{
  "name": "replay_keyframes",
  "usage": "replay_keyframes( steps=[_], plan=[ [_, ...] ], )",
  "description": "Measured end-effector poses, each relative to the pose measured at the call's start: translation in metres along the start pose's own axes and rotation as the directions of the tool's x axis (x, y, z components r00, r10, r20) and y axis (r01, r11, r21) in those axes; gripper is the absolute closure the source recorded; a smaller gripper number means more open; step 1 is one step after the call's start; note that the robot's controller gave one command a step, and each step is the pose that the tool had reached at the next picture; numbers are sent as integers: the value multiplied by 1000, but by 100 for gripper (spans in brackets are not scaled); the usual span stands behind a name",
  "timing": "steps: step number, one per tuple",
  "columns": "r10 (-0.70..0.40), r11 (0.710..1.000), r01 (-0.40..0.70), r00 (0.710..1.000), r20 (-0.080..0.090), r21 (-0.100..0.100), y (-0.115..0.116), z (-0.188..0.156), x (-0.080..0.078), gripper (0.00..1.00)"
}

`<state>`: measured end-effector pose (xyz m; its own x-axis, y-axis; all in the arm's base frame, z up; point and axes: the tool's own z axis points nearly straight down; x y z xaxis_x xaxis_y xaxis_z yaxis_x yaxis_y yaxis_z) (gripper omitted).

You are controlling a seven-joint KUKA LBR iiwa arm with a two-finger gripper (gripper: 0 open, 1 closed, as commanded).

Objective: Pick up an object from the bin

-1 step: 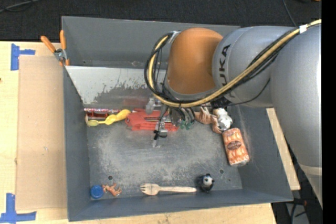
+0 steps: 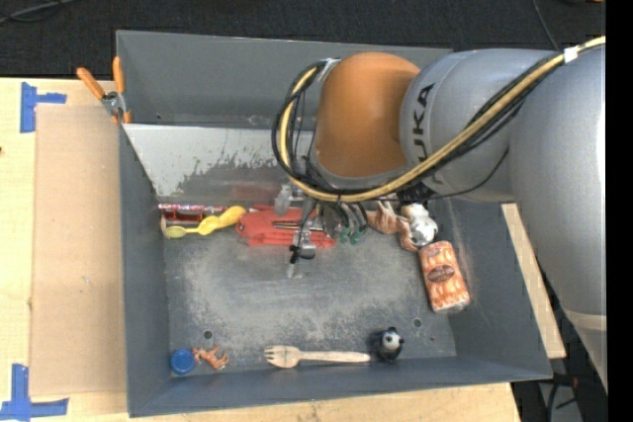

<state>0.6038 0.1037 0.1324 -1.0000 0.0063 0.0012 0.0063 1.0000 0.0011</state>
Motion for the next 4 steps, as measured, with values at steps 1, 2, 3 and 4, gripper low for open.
replay_keyframes(
  steps=[1,2,3,4],
  plan=[
    [-41,999,41,999,3,-1,-7,25,-17,0],
    [-15,1000,15,1000,8,-2,-13,39,-19,0],
    [-104,995,104,995,5,0,-13,26,-1,0],
    [-282,959,282,959,12,-1,-18,38,-9,0]
  ],
)
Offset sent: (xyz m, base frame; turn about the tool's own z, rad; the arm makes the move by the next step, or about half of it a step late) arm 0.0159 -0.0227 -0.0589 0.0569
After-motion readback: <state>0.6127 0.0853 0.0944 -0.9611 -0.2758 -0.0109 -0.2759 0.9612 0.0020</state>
